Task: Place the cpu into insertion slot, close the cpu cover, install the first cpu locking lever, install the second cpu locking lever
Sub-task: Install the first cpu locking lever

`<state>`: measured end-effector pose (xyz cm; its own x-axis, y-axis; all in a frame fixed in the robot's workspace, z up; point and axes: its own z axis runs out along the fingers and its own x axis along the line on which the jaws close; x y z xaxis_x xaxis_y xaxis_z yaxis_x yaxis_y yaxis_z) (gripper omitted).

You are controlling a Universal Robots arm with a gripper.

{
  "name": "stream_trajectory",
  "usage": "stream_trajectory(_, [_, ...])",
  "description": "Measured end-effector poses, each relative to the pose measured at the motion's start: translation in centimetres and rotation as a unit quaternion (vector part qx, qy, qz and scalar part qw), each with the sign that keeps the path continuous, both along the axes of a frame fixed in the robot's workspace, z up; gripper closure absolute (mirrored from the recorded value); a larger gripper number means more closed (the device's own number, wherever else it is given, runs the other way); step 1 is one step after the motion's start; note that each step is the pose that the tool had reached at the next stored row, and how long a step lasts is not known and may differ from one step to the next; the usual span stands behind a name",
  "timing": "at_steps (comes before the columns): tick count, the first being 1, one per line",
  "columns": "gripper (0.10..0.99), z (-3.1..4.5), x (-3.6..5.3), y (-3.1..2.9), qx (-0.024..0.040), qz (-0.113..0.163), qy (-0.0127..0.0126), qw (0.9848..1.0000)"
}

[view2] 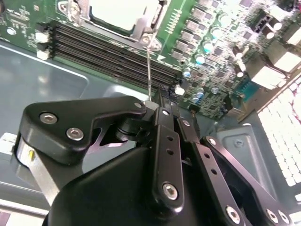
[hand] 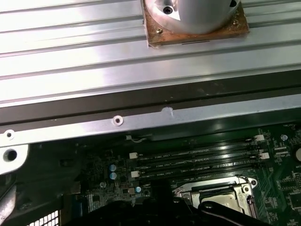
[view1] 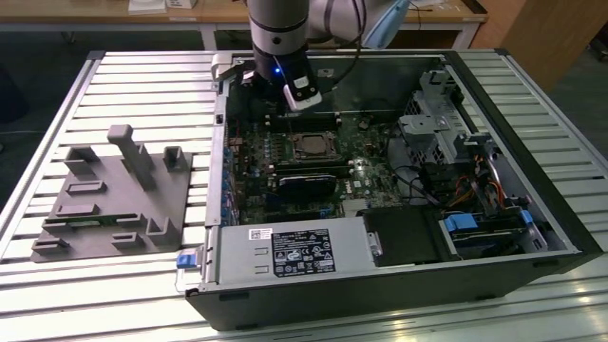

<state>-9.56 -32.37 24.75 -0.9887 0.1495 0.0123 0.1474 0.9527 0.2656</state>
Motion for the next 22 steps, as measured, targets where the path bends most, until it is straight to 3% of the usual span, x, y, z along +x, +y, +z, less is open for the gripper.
stream_trajectory(12, [0.98,-0.12,2.71,0.0,0.0,0.0,0.0,1.0])
stream_trajectory(15, [0.98,-0.15,4.0,0.0,0.0,0.0,0.0,1.0])
stream_trajectory(22, [0.98,-0.15,4.19,0.0,0.0,0.0,-0.0001,1.0])
